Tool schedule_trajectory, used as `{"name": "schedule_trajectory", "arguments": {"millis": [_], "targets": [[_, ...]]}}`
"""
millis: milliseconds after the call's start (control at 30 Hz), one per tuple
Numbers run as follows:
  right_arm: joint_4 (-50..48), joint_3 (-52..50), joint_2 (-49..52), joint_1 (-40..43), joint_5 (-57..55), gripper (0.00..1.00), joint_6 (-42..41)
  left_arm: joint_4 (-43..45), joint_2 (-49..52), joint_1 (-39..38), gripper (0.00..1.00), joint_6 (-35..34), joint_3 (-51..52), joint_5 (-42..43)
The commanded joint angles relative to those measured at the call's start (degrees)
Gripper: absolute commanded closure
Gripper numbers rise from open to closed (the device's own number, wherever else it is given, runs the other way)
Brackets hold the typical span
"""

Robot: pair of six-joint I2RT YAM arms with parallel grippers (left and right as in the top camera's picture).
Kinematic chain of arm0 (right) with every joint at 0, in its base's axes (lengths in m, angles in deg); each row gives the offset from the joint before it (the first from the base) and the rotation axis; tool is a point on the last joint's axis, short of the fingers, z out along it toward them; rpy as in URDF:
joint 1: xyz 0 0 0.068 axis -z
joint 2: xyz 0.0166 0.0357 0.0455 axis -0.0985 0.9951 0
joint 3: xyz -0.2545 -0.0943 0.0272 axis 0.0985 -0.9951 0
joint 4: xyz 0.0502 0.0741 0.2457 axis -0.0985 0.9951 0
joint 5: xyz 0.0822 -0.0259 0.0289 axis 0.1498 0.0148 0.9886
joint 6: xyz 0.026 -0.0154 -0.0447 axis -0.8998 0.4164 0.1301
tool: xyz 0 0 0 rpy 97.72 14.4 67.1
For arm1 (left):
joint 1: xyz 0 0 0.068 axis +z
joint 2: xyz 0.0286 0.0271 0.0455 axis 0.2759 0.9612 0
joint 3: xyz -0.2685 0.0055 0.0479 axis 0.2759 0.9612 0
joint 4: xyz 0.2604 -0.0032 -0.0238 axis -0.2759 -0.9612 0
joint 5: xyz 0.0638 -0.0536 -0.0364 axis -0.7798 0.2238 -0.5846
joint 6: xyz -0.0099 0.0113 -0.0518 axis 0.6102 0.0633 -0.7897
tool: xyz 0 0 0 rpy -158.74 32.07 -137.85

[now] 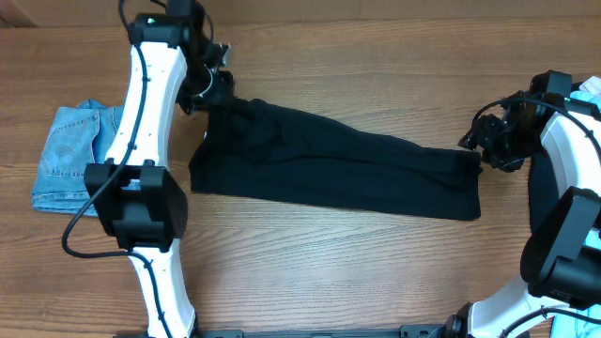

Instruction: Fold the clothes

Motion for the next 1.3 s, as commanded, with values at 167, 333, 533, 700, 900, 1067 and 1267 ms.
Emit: {"name": "schedule_trajectory", "arguments": {"millis": [167, 333, 533, 700, 900, 1067, 1267], "targets": [[-0.5, 0.11, -1.95, 0.39, 2.34, 0.37, 0.07, 1.29, 8.13, -6.23, 0.52, 4.96, 3.93, 1.29], [-0.5, 0.11, -1.95, 0.39, 2.34, 0.37, 0.07, 2.05, 8.59, -6.69, 0.5, 4.72, 3.93, -5.64], [-0.48, 0.11, -1.95, 0.39, 2.34, 0.37, 0.04, 2.67, 9.22, -6.71, 0.57, 3.43, 4.59, -8.41], [-0.28, 0.11, -1.95, 0.39, 2.34, 0.38, 0.07, 4.35, 9.22, -6.71, 0.59, 3.37, 8.33, -9.99], [-0.31, 0.11, -1.95, 0.39, 2.34, 0.38, 0.04, 2.93, 7.43, -6.95, 0.96, -1.81, 7.43, -9.05], [-0.07, 0.11, -1.95, 0.39, 2.32, 0.38, 0.07, -2.29, 1.09, -7.3, 0.96, -2.14, 4.13, -6.27], [-0.09, 0.11, -1.95, 0.39, 2.32, 0.38, 0.07, -8.39, -0.76, -8.74, 0.93, -2.14, 4.74, -3.8]]}}
